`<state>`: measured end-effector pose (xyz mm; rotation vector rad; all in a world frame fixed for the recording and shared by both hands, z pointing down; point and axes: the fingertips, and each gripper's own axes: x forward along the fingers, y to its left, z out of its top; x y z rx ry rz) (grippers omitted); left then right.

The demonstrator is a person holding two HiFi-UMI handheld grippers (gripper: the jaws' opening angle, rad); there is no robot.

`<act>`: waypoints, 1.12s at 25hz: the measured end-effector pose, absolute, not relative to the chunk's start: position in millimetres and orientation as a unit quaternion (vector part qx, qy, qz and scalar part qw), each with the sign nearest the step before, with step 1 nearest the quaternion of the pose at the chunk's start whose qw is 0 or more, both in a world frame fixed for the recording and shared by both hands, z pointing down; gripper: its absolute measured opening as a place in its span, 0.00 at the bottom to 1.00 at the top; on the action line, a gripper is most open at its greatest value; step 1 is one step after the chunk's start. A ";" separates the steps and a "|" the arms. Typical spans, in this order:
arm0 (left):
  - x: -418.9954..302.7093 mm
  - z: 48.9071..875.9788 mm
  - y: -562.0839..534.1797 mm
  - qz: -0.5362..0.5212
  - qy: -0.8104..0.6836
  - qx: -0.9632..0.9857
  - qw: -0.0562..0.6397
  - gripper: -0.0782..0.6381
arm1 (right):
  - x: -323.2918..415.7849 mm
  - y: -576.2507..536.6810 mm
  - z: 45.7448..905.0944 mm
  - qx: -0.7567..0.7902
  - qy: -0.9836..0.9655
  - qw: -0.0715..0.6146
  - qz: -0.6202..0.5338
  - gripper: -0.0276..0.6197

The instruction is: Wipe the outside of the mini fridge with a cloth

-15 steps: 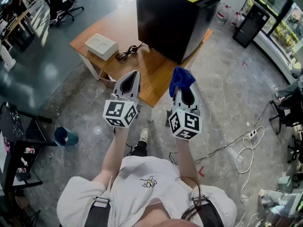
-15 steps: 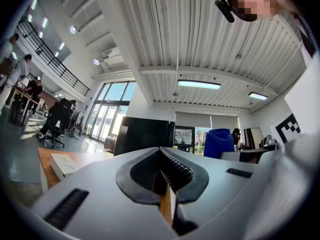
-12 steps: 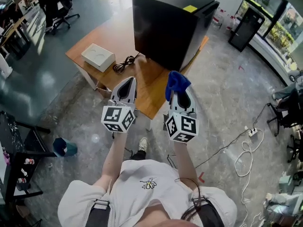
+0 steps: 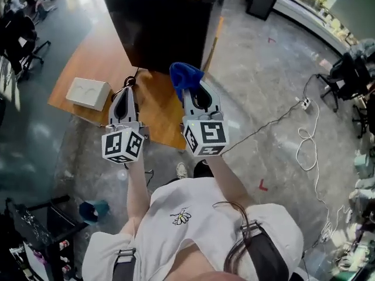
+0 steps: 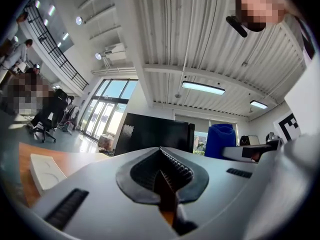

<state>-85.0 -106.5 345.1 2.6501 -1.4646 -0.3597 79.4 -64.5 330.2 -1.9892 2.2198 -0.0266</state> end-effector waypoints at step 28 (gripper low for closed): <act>-58.8 331.5 -209.1 -0.105 -0.527 0.843 0.033 0.12 | 41.7 -209.7 244.1 -0.607 0.781 0.149 0.009 0.15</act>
